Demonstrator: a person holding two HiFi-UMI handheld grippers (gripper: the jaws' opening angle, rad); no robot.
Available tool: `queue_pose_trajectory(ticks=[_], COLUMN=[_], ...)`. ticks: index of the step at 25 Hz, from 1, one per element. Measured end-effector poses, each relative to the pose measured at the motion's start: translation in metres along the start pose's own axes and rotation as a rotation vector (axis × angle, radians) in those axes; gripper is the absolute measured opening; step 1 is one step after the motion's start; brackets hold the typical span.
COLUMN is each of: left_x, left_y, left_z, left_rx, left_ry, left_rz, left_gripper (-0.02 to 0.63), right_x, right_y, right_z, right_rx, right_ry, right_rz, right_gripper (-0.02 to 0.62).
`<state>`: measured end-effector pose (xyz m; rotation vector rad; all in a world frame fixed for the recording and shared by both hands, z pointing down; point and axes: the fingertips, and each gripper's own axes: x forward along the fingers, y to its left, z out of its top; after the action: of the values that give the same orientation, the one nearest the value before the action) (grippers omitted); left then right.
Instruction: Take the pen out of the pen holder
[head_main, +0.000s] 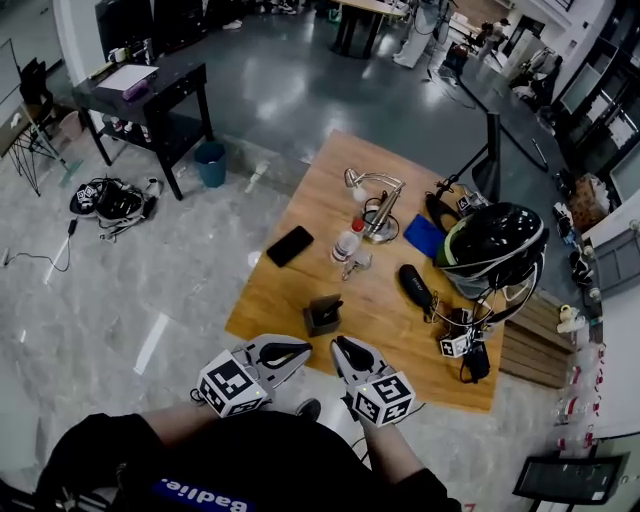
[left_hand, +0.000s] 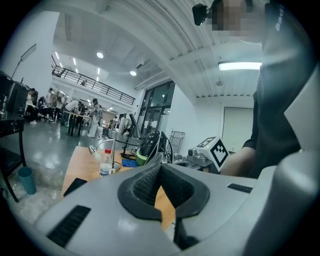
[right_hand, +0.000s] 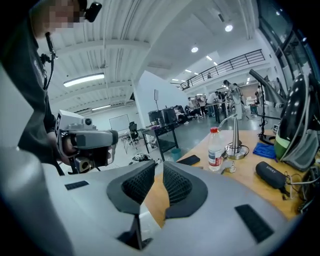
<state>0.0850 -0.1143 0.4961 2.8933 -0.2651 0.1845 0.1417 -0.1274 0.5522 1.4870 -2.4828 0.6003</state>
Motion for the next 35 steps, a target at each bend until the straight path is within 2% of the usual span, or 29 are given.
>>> queue_pose_trajectory(ticks=[2,9,15,20,27,35], left_x=[0.002,0.003,0.001,-0.003,-0.011,-0.020], left_y=[0.003,0.015,0.023,0.028,0.037,0.041], left_z=[-0.002,-0.006,-0.009,-0.010,-0.014,-0.019], left_rx=[-0.005,-0.024,-0.038,-0.034,-0.049,-0.065], left_ry=[0.005,0.015,0.020,0.018,0.022,0.027], left_rz=[0.011,0.048,0.065,0.074,0.102,0.128], left_gripper=[0.009,0.009,0.009,0.009,0.009,0.009], right_x=[0.008,0.035,0.062,0.081,0.101,0.111], right_y=[-0.014,-0.050,-0.081,-0.109,-0.132,-0.136], right_z=[-0.003,-0.011,-0.028,-0.047,-0.072,-0.083], right_rx=[0.014,0.017,0.001,-0.006,-0.001,0.014], right_ry=[0.021,0.098,0.207,0.294,0.391,0.417], right_rz=[-0.007,-0.035,-0.078,-0.122,-0.137,-0.124], right_gripper=[0.064,0.093,0.121,0.123,0.123,0.121])
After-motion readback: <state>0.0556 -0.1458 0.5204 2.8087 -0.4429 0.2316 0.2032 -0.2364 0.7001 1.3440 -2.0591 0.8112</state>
